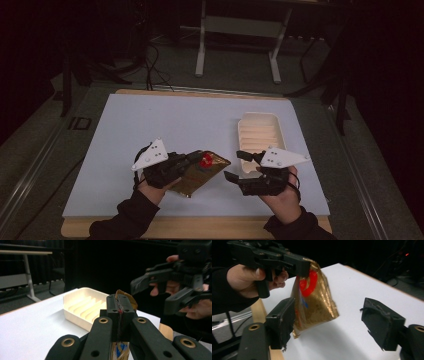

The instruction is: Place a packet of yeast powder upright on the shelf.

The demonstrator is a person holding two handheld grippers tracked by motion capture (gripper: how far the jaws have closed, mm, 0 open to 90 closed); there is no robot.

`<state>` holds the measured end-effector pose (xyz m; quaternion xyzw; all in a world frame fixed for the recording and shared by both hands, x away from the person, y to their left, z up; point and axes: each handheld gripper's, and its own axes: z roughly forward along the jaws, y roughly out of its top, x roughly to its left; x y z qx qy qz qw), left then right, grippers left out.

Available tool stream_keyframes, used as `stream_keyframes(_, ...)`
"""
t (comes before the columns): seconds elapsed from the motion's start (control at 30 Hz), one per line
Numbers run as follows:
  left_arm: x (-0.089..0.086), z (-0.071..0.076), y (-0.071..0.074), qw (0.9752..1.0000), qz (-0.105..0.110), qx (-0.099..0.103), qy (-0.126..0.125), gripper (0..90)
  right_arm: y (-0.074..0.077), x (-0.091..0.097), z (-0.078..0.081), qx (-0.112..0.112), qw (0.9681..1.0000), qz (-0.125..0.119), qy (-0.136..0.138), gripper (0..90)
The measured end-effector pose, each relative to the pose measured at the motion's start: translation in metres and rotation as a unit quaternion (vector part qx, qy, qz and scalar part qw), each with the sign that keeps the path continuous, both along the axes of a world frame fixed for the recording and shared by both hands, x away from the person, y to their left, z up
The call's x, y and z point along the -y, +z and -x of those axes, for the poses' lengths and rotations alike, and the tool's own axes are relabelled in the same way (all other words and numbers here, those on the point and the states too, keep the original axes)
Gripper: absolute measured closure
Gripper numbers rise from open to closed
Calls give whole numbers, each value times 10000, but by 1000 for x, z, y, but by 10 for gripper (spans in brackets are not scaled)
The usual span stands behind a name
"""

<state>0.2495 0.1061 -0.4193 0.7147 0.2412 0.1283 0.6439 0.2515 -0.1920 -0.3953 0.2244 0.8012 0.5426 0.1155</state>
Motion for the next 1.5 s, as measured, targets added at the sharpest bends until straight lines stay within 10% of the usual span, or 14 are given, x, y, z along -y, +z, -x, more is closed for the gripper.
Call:
stream_keyframes(0.63,9,9,6,9990,328,67,-286,900,-10,-19,-8,-497,9958,229,741,579)
stream_keyframes(0.83,11,9,4,9989,231,46,-394,900,-9,-20,-7,-416,9931,487,979,757)
stream_keyframes(1.17,9,4,4,9983,58,-9,-588,875,-7,-19,-8,-491,9903,698,1101,786)
stream_keyframes(1.5,2,7,12,9984,10,145,-544,541,-2,-12,-14,-432,9917,635,1030,791)
